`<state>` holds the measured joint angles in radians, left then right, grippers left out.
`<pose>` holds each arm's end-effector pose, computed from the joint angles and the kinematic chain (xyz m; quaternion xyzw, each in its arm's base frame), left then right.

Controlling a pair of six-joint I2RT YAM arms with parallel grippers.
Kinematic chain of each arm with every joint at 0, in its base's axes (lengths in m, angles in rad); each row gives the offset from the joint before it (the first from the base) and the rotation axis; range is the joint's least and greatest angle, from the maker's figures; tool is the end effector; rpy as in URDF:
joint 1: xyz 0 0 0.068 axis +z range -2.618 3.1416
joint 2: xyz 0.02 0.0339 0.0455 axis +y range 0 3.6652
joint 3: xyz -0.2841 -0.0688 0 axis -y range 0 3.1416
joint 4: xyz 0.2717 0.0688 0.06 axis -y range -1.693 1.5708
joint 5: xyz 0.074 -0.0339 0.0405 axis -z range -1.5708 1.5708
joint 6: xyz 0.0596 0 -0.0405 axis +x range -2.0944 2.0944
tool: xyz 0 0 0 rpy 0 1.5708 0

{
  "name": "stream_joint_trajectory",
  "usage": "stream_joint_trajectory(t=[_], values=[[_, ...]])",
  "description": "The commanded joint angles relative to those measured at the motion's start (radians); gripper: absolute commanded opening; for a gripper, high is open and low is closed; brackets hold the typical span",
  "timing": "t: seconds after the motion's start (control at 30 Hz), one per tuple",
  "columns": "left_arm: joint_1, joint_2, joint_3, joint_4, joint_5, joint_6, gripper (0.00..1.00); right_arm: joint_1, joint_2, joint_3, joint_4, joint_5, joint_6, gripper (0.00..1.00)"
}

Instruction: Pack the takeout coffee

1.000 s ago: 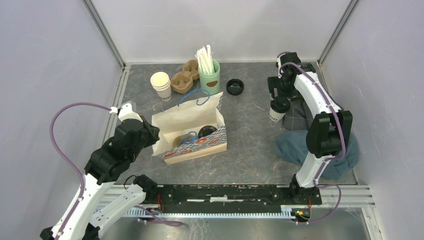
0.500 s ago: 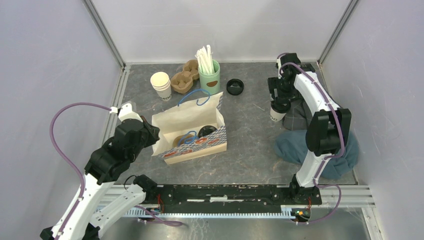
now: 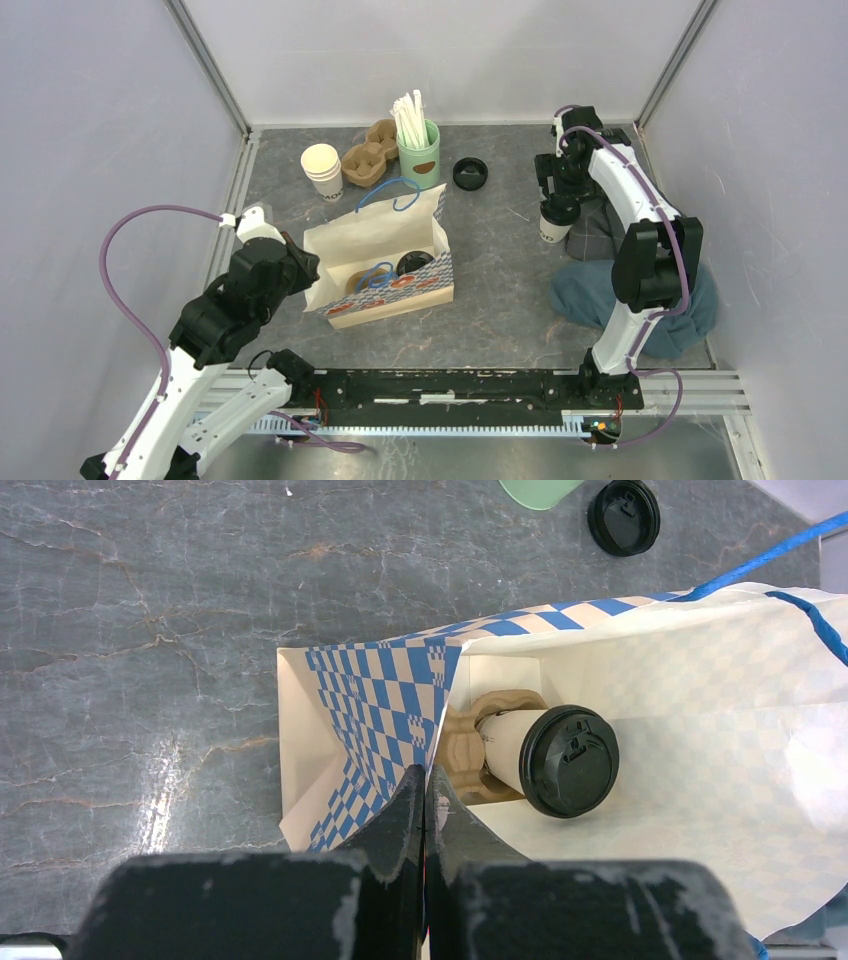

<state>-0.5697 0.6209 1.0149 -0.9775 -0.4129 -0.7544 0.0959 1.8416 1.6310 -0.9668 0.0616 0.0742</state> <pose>0.1174 -0.0468 0.3676 -0.1762 0.8493 -0.1427 0.4768 0.4238 0.0371 0.2658 -0.0046 0.9803 -0.0135 0.1972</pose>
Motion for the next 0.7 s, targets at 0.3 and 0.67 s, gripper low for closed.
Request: stream_joint_trajectory(t=[0.3,0.67], values=[[-0.002,-0.001,0.001,0.034,-0.002,0.047,0.02,-0.014,-0.043,-0.011,0.007,0.0,-0.003,0.81],[-0.002,-0.018,-0.003,0.105,0.01,0.11,0.02,0.015,-0.403,-0.095,0.151,-0.252,-0.009,0.75]])
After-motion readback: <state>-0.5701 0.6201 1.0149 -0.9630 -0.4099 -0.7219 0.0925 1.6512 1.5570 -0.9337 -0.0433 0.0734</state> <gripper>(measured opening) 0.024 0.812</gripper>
